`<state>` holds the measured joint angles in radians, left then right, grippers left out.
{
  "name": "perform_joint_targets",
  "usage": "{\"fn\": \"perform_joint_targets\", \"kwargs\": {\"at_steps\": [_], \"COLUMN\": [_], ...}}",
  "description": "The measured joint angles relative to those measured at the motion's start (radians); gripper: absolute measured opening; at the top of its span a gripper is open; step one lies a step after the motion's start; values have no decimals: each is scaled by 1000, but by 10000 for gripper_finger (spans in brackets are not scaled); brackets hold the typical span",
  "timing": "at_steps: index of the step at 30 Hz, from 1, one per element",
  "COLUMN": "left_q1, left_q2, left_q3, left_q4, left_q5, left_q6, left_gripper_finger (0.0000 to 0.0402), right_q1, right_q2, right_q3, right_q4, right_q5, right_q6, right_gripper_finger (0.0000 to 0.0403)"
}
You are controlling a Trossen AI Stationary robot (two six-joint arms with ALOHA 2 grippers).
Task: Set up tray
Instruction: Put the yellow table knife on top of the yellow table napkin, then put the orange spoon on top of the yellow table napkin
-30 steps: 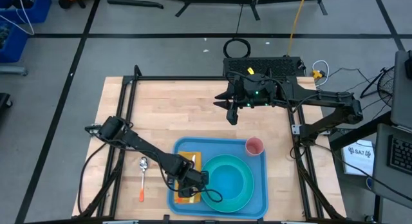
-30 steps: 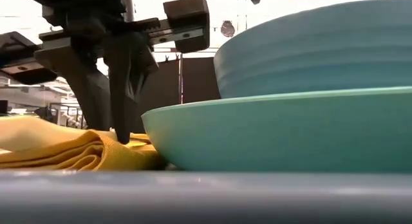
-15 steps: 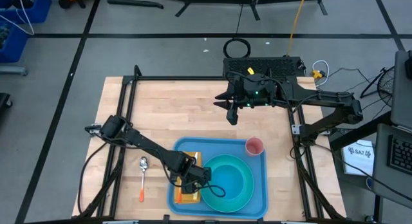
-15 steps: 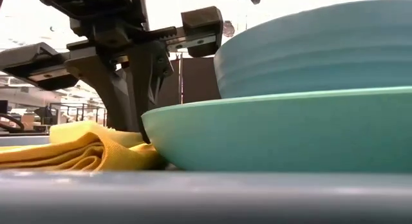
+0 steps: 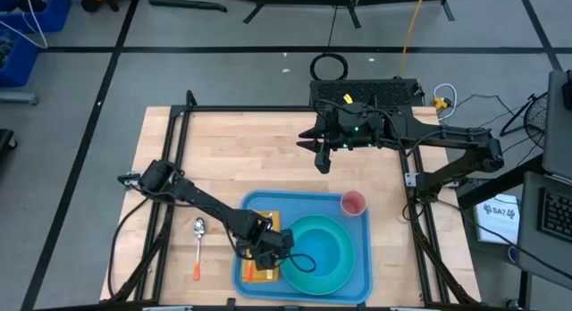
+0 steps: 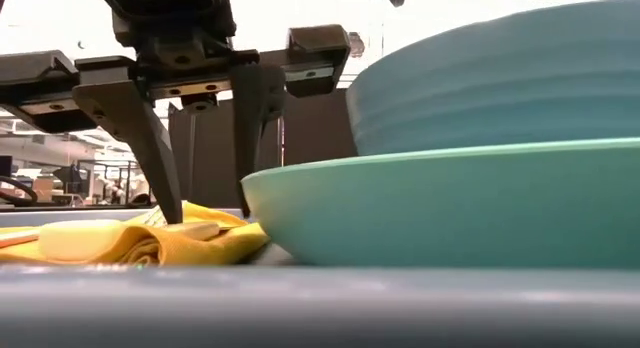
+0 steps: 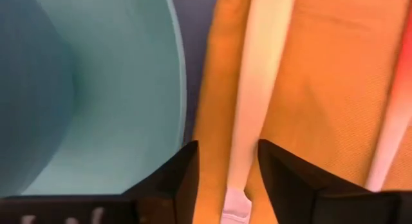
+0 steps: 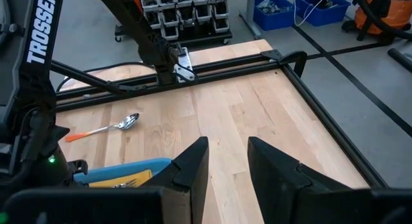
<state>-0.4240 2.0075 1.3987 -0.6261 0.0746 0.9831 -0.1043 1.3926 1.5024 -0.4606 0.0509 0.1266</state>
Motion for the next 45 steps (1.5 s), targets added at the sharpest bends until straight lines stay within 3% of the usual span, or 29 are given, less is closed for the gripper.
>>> {"fn": "perform_joint_targets", "kwargs": {"at_steps": [6,16,19,23,29,33,36,41,45], "left_q1": [-3,-40,-53,-75,-198,-273,-294,-310,-329], "left_q2": [-20,-156,-186,-266,-460,-565,-597,-584,-575], "left_q3": [-1,0,-15,-110,-317,-418,-474,-538,-544], "left_q4": [-65,-265,-327,-284,-160,-134,-134,-158,-157], "left_q5": [-160,-210,-195,-176,-307,-336,-285,-82,-50], "left_q6": [-134,-562,-833,-1226,-1802,-2308,-2659,-2924,-3006], "left_gripper_finger": [186,176,167,161,152,152,152,152,152], "right_q1": [0,0,0,-5,-5,-5,-5,-8,-7], "right_q2": [0,0,0,0,-12,-47,-88,-170,-239], "right_q3": [0,0,0,0,-56,-123,-178,-256,-341], "right_q4": [-1,-11,-12,-13,13,41,100,180,268], "right_q5": [0,0,0,0,-3,-3,-2,-1,0], "right_q6": [-9,-62,-100,-164,-246,-278,-297,-308,-322], "right_gripper_finger": [100,100,100,100,100,100,100,100,100]}}
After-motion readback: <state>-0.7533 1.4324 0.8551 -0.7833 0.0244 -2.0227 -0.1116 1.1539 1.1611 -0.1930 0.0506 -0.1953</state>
